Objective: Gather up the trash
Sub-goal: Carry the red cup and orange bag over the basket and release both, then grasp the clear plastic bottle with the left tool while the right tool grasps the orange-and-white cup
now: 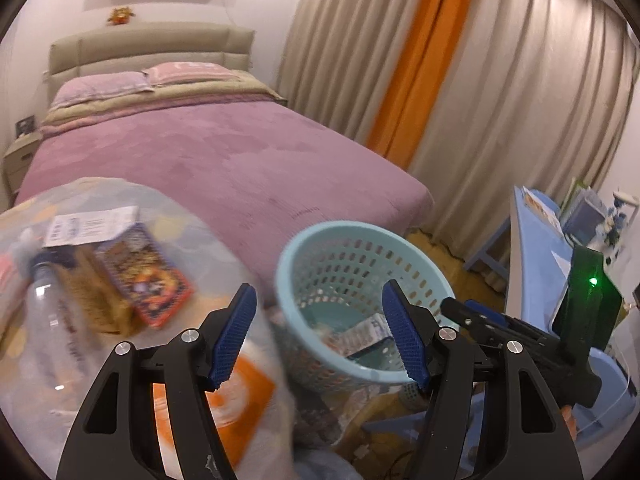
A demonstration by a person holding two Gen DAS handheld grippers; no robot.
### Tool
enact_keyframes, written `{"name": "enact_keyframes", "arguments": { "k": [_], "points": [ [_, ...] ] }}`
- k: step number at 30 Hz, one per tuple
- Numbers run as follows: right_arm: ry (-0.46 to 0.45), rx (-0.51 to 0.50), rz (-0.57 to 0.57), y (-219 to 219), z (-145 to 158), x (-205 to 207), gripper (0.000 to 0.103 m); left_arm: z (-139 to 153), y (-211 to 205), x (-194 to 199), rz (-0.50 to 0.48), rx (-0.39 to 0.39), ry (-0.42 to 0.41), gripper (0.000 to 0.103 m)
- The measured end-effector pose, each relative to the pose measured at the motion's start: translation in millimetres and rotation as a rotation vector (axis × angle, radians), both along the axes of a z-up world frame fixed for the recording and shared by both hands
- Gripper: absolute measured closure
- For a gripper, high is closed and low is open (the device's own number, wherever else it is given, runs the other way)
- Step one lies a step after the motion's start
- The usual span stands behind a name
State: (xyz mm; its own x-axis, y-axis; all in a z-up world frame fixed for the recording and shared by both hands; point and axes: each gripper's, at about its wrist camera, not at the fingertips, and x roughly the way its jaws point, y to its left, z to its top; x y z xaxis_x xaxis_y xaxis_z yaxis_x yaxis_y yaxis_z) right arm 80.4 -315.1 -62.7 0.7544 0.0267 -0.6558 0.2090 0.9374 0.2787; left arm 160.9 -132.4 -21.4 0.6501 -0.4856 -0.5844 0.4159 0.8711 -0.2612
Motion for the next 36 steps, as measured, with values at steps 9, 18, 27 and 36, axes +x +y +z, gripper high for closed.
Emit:
{"name": "enact_keyframes", "arguments": {
  "k": [9,18,27,36],
  "points": [
    [-0.084,-0.043,0.162,65,33,-6,0.054,17,104,-12,0.212,-0.044,-0.019,0.039],
    [-0.061,-0.047,0.313,128,31,5,0.05,-1,165,-2,0.324,-0.015,0.082,0.028],
    [0.026,-0.003,0.384,165,3,27,0.044,-46,163,29,0.334,0.106,0.212,0.028],
    [0.096,0.08,0.391,167,-18,32,0.033,-63,160,40,0.347,0.155,0.259,0.041]
  ]
}}
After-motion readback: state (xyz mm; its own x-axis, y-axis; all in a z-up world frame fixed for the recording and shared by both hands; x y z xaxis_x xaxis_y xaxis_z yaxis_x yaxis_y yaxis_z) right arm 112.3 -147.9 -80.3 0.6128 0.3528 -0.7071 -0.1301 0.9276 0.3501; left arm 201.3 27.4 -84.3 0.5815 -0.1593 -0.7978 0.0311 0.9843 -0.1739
